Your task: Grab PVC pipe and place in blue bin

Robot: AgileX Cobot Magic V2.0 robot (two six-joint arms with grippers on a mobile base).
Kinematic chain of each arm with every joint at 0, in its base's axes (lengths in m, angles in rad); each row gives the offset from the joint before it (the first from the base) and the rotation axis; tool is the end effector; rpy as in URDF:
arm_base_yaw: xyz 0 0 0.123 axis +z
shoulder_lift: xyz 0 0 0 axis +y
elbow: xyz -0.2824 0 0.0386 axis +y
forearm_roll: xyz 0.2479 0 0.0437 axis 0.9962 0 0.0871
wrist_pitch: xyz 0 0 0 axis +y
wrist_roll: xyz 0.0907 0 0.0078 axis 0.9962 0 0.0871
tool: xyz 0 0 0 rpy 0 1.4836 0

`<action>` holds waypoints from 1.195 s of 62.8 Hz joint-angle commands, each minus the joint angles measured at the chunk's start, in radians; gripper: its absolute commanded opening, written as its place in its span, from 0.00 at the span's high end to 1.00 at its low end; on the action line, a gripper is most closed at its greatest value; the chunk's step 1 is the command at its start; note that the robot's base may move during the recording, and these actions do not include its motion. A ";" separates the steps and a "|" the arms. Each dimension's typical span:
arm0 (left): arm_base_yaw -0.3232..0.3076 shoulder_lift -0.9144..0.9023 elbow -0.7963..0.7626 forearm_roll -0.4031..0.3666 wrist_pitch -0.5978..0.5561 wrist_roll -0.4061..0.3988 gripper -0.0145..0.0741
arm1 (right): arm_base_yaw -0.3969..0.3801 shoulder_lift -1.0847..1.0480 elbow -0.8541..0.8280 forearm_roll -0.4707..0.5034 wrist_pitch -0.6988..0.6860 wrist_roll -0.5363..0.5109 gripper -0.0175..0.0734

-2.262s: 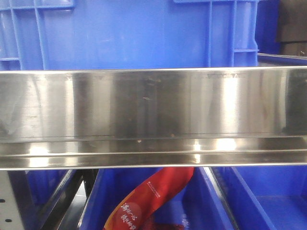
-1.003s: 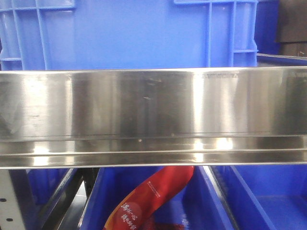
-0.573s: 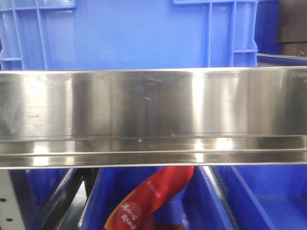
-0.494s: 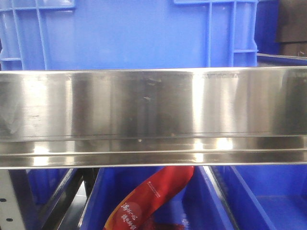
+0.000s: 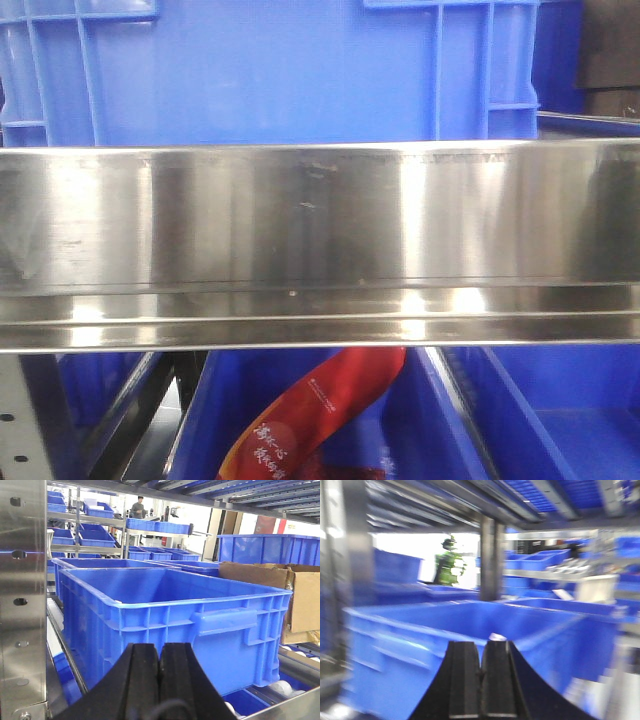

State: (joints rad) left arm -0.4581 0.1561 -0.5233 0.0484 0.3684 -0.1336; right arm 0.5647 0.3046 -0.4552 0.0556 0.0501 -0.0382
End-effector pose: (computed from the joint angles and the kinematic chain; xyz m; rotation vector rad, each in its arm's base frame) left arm 0.0307 -0.0133 0.3425 0.2615 1.4762 -0.4286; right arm 0.0591 0.0378 0.3418 -0.3807 1.3474 0.4871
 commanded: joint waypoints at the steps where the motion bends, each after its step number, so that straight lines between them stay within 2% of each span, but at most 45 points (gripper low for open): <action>1: -0.004 -0.005 -0.001 0.003 -0.021 -0.008 0.96 | -0.080 -0.045 0.041 -0.026 -0.020 -0.005 0.99; 15: -0.004 -0.005 -0.001 0.003 -0.021 -0.008 0.96 | -0.331 -0.146 0.176 -0.023 -0.003 -0.005 0.99; 20: -0.004 -0.005 -0.001 0.003 -0.021 -0.008 0.96 | -0.383 -0.167 0.224 -0.011 -0.003 -0.005 0.99; 28: -0.004 -0.005 -0.001 0.003 -0.021 -0.008 0.96 | -0.447 -0.216 0.329 0.066 -0.024 -0.005 0.99; 40: -0.004 -0.005 -0.001 0.003 -0.021 -0.008 0.96 | -0.485 -0.305 0.455 0.053 -0.030 -0.005 0.99; 50: -0.004 -0.005 -0.001 0.003 -0.021 -0.008 0.96 | -0.485 -0.305 0.455 0.053 -0.006 -0.005 0.99; 75: -0.004 -0.005 -0.001 0.003 -0.021 -0.008 0.96 | -0.485 -0.305 0.455 0.053 -0.081 -0.005 0.99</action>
State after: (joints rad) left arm -0.4581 0.1561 -0.5233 0.0502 0.3645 -0.1336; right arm 0.0854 0.0035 -0.0017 0.1061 0.0000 -0.0382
